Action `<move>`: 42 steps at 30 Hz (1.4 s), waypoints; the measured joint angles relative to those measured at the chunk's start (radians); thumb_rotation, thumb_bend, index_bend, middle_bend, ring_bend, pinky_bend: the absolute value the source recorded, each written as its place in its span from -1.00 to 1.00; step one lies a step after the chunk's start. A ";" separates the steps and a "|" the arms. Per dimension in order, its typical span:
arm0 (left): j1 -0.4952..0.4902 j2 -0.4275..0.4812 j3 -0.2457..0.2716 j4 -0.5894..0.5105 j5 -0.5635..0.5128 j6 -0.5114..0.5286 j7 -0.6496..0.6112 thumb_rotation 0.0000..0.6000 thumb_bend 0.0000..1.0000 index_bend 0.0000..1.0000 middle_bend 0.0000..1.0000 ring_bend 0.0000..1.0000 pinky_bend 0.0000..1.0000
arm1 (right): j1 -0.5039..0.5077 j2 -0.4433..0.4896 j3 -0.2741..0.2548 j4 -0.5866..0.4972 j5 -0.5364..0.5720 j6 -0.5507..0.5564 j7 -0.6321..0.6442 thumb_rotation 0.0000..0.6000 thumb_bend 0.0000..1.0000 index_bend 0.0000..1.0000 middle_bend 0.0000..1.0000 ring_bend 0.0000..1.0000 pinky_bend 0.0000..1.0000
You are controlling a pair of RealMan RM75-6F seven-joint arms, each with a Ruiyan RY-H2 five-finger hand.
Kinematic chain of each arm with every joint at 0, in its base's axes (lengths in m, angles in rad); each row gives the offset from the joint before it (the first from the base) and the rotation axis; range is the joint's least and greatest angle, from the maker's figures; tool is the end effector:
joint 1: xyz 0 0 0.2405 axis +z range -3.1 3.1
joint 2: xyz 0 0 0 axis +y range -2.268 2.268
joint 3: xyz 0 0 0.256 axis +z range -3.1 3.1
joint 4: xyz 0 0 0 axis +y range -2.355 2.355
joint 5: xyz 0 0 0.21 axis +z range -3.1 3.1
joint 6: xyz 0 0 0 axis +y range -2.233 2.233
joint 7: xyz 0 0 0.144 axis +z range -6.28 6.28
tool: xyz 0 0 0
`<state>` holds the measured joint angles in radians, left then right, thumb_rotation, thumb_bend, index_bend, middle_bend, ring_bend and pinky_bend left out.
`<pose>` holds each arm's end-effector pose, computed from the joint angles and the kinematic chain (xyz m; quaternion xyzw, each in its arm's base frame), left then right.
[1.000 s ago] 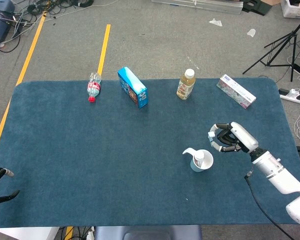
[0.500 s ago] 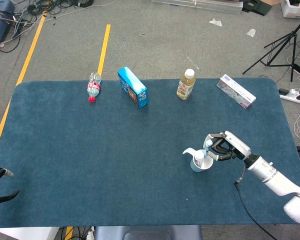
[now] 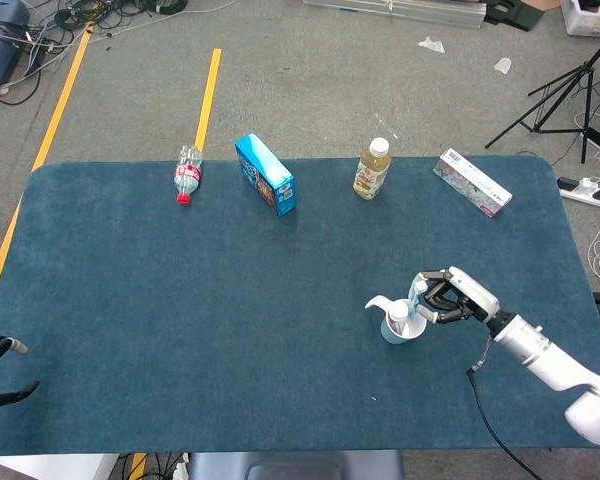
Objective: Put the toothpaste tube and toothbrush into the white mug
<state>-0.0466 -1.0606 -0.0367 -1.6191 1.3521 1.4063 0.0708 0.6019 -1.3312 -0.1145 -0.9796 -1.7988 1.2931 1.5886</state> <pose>-0.3453 0.1635 0.1747 -0.5770 -0.4210 -0.2899 0.6370 -0.2808 -0.3244 0.0964 0.5402 -0.6571 0.5176 0.0924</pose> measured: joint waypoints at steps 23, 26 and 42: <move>-0.001 0.000 0.000 0.000 -0.001 -0.002 0.001 1.00 -1.00 -0.13 -0.19 -0.39 -0.30 | 0.000 -0.062 -0.075 0.150 -0.020 0.074 0.093 1.00 -0.85 0.13 1.00 1.00 1.00; -0.001 -0.001 0.000 0.001 -0.003 -0.004 0.002 1.00 -1.00 -0.13 -0.19 -0.39 -0.30 | -0.007 -0.046 -0.072 0.136 -0.017 0.105 0.079 1.00 -0.85 0.12 1.00 1.00 1.00; -0.008 -0.001 0.003 -0.005 0.008 -0.011 0.005 1.00 -1.00 -0.13 -0.19 -0.39 -0.30 | -0.086 0.190 -0.029 -0.175 0.052 0.194 -0.533 1.00 -0.84 0.12 0.90 1.00 1.00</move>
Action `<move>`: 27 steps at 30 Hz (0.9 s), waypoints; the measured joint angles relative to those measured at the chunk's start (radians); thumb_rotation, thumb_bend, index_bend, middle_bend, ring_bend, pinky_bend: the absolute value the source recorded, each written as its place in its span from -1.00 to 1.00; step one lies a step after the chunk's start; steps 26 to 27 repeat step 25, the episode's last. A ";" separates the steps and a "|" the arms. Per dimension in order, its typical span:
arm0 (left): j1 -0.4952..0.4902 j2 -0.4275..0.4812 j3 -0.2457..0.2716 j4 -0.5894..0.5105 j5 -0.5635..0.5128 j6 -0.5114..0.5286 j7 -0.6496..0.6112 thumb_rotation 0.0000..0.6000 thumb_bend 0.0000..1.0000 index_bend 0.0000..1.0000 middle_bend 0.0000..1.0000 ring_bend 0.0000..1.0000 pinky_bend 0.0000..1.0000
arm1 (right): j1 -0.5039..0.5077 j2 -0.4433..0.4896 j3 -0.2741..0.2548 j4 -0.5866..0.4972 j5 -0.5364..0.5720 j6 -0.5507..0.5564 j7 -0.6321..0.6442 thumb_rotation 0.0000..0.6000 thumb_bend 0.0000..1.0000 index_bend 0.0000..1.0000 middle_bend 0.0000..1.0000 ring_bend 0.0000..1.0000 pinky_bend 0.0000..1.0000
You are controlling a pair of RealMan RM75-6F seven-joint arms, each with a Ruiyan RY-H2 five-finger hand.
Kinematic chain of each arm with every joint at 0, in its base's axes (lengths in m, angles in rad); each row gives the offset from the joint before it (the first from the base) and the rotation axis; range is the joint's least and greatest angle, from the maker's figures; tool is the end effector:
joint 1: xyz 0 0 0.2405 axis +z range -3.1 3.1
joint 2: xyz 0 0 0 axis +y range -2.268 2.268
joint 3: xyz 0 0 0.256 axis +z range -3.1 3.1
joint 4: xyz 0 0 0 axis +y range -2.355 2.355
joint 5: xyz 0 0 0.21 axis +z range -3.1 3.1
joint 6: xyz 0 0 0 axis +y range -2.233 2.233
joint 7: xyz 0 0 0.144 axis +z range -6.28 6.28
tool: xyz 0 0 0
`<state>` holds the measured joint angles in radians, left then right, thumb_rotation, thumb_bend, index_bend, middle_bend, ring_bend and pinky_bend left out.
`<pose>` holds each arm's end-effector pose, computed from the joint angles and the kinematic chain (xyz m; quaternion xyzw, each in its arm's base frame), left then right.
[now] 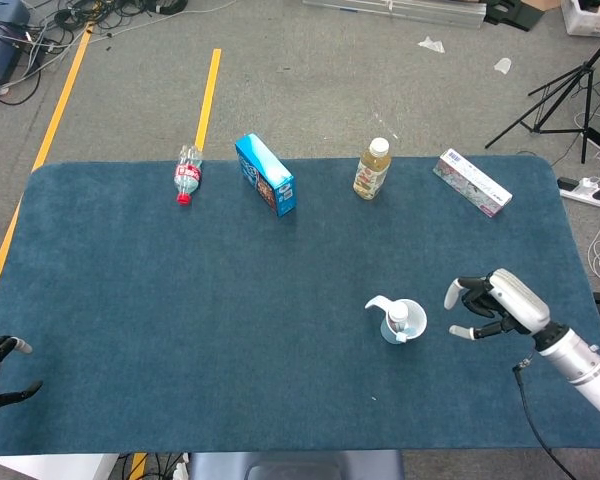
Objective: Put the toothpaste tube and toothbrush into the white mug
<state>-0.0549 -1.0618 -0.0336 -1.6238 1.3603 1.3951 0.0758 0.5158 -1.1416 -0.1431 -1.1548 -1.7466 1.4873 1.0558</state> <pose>-0.3428 0.1656 0.1713 -0.5843 -0.4215 -0.2899 0.6300 -0.2850 -0.2874 0.1646 0.6517 -0.4808 0.5347 0.2413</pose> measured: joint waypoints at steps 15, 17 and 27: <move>-0.023 -0.014 0.006 0.012 0.058 -0.005 -0.037 1.00 -1.00 -0.13 -0.19 -0.39 -0.30 | -0.210 0.090 0.071 -0.304 0.216 0.014 -1.050 1.00 -0.84 0.05 -0.06 0.05 0.18; -0.023 -0.018 0.003 0.015 0.062 0.003 -0.044 1.00 -1.00 -0.13 -0.19 -0.39 -0.29 | -0.243 0.060 0.082 -0.304 0.238 0.022 -1.095 1.00 -0.84 0.05 -0.12 -0.04 0.09; -0.015 -0.042 -0.010 0.040 0.098 0.070 -0.083 1.00 -1.00 -0.13 -0.19 -0.39 -0.28 | -0.282 0.017 0.095 -0.263 0.224 0.021 -1.029 1.00 -0.84 0.05 -0.17 -0.09 0.04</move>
